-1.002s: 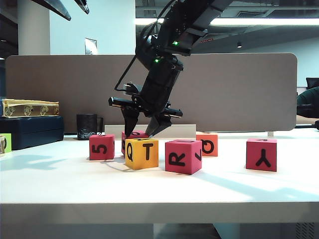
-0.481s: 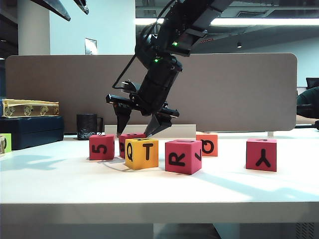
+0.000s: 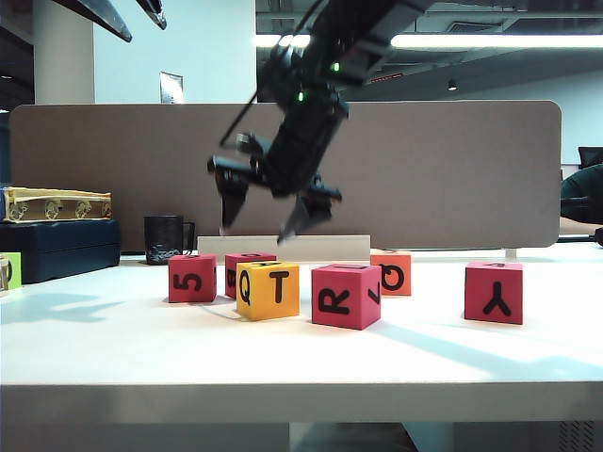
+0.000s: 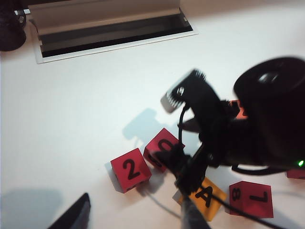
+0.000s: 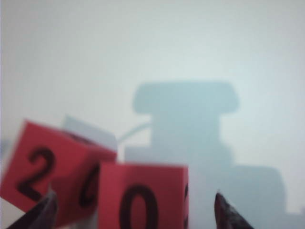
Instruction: Select the appropriate blocks from the scattered letter blocks on the table and arrange them in a row to spell out "2024".
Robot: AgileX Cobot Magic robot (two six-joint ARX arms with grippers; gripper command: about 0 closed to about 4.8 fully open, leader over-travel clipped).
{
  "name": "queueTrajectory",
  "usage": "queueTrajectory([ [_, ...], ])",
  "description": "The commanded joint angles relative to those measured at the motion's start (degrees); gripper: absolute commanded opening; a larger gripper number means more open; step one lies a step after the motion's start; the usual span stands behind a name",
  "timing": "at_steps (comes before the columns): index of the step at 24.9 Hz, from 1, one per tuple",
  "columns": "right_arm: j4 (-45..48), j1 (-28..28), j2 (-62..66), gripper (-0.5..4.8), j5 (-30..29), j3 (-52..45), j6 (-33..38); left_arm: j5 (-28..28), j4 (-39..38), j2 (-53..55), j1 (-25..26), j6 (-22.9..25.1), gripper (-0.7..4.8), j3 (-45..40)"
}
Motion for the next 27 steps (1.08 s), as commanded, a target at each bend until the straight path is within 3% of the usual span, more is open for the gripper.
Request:
queueTrajectory([
  [1,-1.3,-0.4,-0.7,4.14,0.8,4.9,-0.3,0.3,-0.4,-0.3,0.0,0.3,2.37,0.2],
  [4,-3.2,-0.8,-0.7,4.05,2.6,7.5,-1.4,0.3,-0.8,-0.3,0.0,0.3,2.37,0.2],
  [5,-4.3,-1.0,-0.7,3.81,2.7,8.2,-2.0,0.3,-0.9,-0.3,0.0,0.3,2.37,0.2],
  [7,-5.7,-1.4,-0.7,3.06,3.2,8.7,-2.6,0.3,-0.9,-0.3,0.0,0.3,2.36,0.2],
  [11,-10.7,-2.5,-0.5,1.09,5.1,8.6,-3.9,0.3,-0.8,-0.3,0.0,0.3,2.36,0.2],
  [13,-11.6,-2.6,-0.3,0.73,5.0,8.6,-5.0,0.3,-0.8,-0.3,0.0,0.3,2.33,0.2],
  [15,-12.3,-2.9,-0.2,0.3,5.0,8.6,-5.1,0.3,-0.8,-0.3,0.0,0.3,1.98,0.2],
  [20,-12.6,-3.1,1.9,-0.01,4.4,8.3,-5.1,0.3,-0.9,-0.3,0.0,2.4,0.51,0.2],
  [27,-14.4,-3.1,4.7,-0.01,0.5,8.3,-5.1,0.3,-0.8,-0.3,0.0,2.9,0.47,0.2],
])
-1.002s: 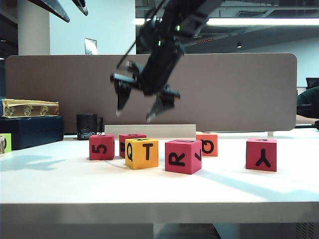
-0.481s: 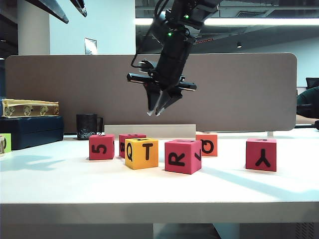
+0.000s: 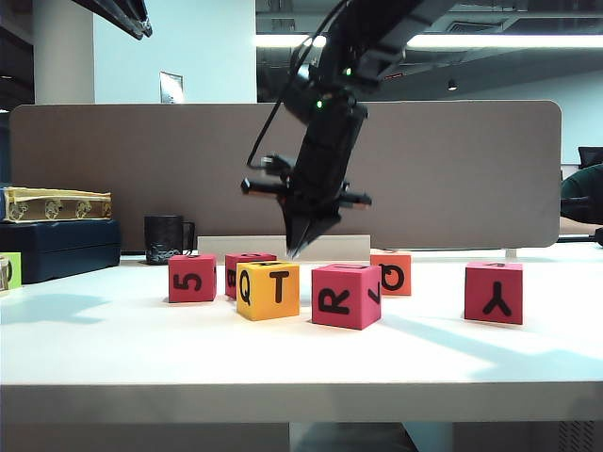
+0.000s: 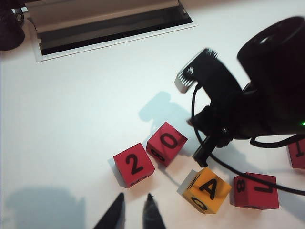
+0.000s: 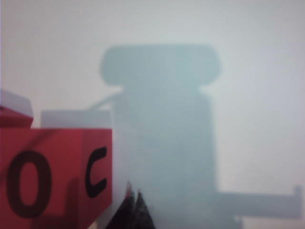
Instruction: Select the appropriate blocks from the scattered letter blocks on the table and arrange them in a row to spell out "2024".
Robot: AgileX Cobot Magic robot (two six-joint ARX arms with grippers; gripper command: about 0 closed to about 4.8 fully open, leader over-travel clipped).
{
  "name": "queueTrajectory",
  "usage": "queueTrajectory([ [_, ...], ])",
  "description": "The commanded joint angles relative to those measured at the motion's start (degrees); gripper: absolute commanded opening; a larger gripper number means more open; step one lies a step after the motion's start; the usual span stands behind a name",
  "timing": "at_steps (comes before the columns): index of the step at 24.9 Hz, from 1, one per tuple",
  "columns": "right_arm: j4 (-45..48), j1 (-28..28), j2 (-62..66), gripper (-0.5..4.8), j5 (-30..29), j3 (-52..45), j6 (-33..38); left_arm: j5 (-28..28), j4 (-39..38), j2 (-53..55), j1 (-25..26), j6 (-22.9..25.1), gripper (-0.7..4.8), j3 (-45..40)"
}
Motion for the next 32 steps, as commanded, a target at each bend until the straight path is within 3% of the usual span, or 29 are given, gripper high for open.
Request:
queueTrajectory([
  [1,-0.7,0.2,0.7,-0.01,-2.7,0.2,-0.2,0.3,0.3,-0.3,0.0,0.5,0.47,0.2],
  [18,0.0,2.1,0.9,-0.01,-7.6,0.2,0.1,0.3,1.7,-0.3,0.0,1.1,0.48,0.2],
  [24,-0.1,2.4,0.9,-0.01,-6.4,0.2,0.1,0.3,1.6,-0.3,0.0,1.1,0.48,0.2],
  [32,-1.1,1.7,-0.3,-0.01,0.9,2.0,0.1,0.2,1.6,-0.3,0.0,1.1,0.48,0.2],
])
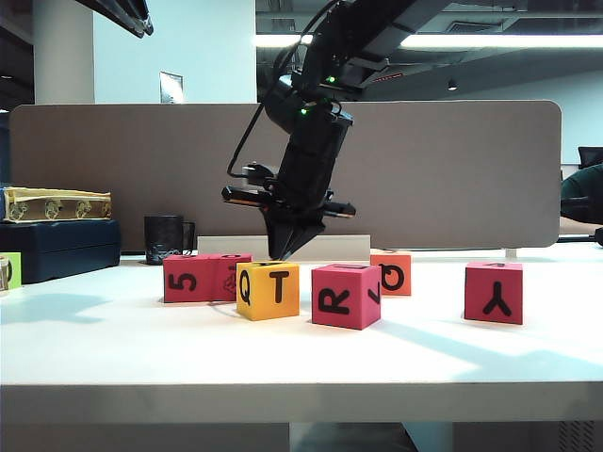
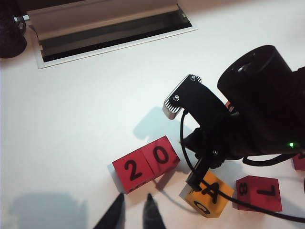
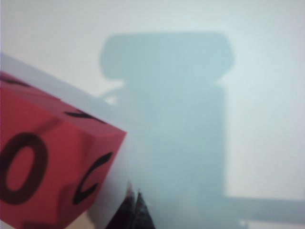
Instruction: Select the appropriate blocks from the scattered letter blocks on the table and arrange them in a row to spell out "2024".
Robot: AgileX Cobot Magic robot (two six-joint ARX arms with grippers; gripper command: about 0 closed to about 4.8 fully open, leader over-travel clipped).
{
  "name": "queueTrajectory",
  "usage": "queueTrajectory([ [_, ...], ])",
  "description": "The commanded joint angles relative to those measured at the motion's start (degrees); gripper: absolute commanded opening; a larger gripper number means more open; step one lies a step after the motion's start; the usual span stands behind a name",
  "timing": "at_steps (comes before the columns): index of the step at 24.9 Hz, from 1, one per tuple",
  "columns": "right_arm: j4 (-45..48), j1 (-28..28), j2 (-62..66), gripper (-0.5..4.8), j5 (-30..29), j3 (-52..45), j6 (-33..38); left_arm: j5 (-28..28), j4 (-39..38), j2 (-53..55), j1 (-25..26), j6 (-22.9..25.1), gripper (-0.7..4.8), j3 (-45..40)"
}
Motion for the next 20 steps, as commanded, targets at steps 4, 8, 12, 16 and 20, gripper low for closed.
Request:
queueTrajectory([
  [4,-6.1,-1.7,-1.7,0.95,3.7,7.5,0.3,0.2,0.7,-0.3,0.0,0.2,0.49,0.2],
  [8,-11.1,-2.7,-1.8,1.87,5.9,10.7,0.5,0.3,0.7,-0.3,0.0,0.2,0.49,0.2],
  [12,-18.3,-4.2,-1.8,2.87,7.1,11.9,1.0,0.3,0.7,-0.3,0.0,0.2,0.53,0.2],
  [16,-23.0,-5.6,-1.7,3.21,7.5,11.8,2.4,0.2,0.7,-0.3,0.0,0.2,0.53,0.2],
  [20,-24.9,-6.2,-1.9,3.39,8.3,11.8,3.1,0.3,0.7,-0.3,0.0,0.4,0.53,0.2],
])
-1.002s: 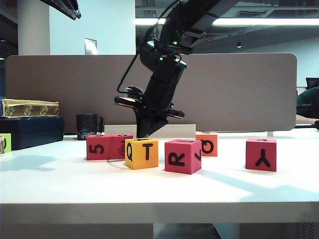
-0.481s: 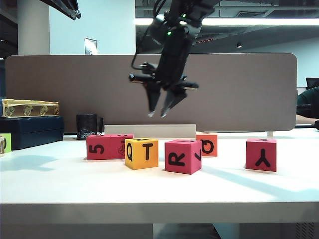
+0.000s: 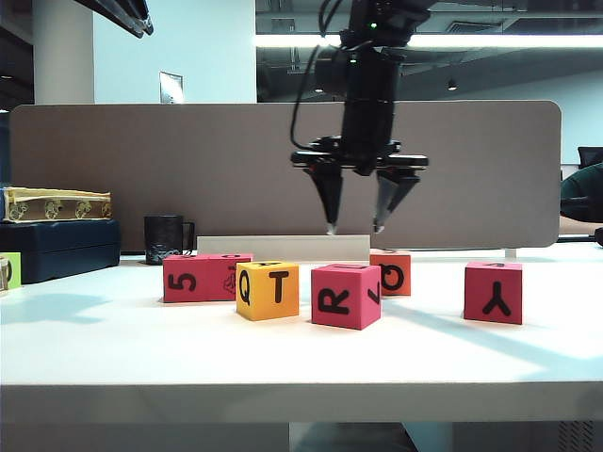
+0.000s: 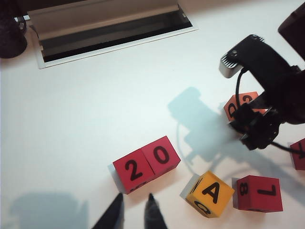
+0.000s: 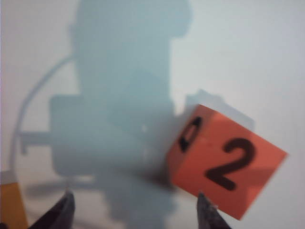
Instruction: Select the appropriate blocks from the scattered letter blocks on the table and arrange them in a row to spell out "2024".
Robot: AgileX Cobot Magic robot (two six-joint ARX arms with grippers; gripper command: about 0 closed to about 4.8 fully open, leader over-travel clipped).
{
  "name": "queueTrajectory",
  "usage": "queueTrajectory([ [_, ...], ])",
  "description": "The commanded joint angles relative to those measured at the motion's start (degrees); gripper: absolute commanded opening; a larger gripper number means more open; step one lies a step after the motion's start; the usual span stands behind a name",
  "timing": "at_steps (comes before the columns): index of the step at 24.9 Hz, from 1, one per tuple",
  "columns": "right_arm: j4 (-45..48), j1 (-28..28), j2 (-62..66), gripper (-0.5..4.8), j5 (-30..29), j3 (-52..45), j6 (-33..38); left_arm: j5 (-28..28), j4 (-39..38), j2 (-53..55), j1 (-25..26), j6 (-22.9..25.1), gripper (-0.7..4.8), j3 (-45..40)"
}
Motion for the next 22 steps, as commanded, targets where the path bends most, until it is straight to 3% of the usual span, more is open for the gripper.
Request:
queueTrajectory([
  [1,-1.4,-0.4,-0.4,3.39,0.9,0.3,0.8,0.3,0.7,-0.3,0.0,0.2,0.53,0.2],
  [4,-2.4,-0.6,-0.4,3.53,1.0,0.3,0.9,0.3,0.7,-0.3,0.0,0.2,0.53,0.2],
  [9,-2.5,-1.2,-0.4,4.53,3.3,0.3,1.4,0.3,0.6,-0.3,0.0,0.2,0.53,0.2],
  [22,-2.1,-5.3,-0.2,4.55,0.4,0.2,8.6,0.3,0.8,-0.3,0.0,0.2,0.53,0.2],
])
